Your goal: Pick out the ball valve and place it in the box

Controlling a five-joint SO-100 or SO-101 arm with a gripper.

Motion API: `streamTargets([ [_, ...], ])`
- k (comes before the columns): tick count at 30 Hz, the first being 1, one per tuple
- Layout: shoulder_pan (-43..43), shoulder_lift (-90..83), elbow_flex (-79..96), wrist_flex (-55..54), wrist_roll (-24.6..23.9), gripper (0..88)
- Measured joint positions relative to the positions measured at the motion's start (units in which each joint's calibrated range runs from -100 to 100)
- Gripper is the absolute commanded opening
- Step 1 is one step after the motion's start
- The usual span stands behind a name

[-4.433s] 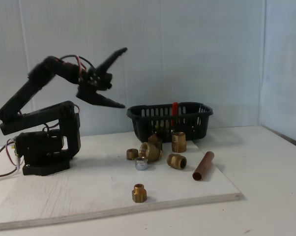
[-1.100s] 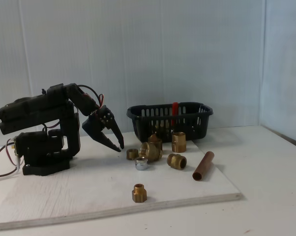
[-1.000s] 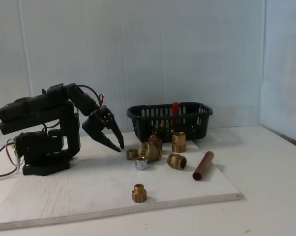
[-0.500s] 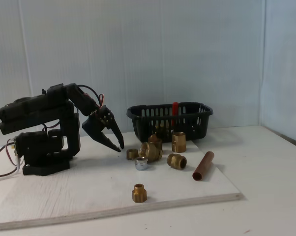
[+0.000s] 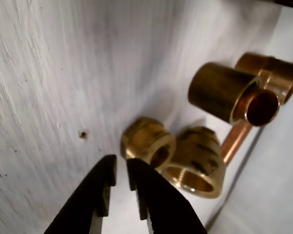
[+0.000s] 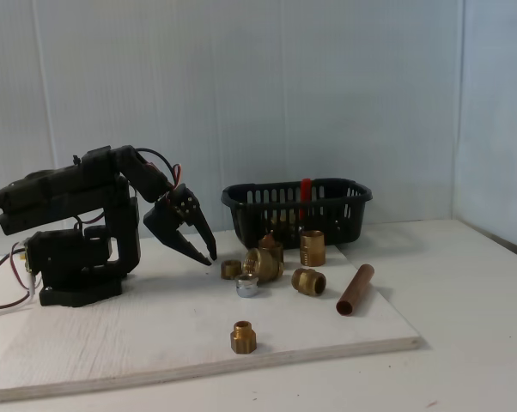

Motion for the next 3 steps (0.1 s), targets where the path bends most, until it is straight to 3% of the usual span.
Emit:
streamTargets([
  [3, 0.0, 0.0, 0.0, 0.0, 0.0, 0.9],
])
